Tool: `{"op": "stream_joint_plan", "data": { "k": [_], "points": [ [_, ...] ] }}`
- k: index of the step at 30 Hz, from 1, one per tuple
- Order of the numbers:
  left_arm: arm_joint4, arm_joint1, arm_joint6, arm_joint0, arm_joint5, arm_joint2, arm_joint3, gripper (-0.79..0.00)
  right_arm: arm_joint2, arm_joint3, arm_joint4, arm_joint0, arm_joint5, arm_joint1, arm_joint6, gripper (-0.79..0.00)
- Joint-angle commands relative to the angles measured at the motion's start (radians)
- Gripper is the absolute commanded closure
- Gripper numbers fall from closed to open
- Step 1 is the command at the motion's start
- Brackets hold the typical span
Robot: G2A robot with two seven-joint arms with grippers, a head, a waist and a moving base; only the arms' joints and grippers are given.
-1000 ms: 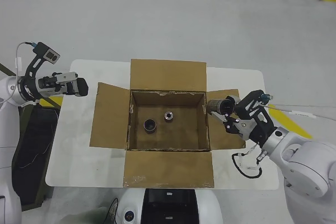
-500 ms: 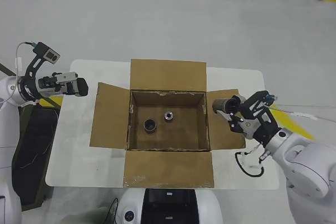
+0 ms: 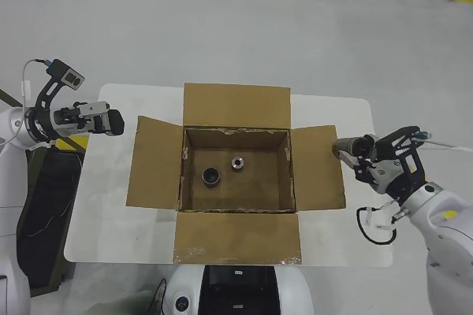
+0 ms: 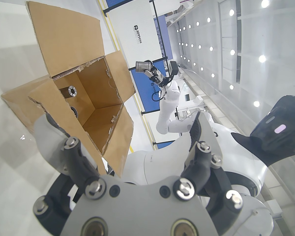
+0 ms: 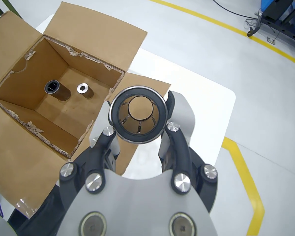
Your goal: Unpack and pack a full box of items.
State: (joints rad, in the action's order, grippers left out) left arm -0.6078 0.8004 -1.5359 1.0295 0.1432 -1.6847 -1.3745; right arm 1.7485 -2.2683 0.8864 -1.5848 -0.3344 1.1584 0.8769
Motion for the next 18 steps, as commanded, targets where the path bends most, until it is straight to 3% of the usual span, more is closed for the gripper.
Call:
{"op": "stream_joint_plan", "data": {
  "k": [1, 18],
  "points": [
    [0.000, 0.000, 0.000, 0.000, 0.000, 0.000, 0.000, -0.785, 0.013, 0.017, 0.008, -0.001, 0.002, -0.003, 0.009, 0.000],
    [0.000, 0.000, 0.000, 0.000, 0.000, 0.000, 0.000, -0.785, 0.060, 0.182, 0.035, 0.006, 0.074, -0.019, 0.023, 0.000]
  ]
}}
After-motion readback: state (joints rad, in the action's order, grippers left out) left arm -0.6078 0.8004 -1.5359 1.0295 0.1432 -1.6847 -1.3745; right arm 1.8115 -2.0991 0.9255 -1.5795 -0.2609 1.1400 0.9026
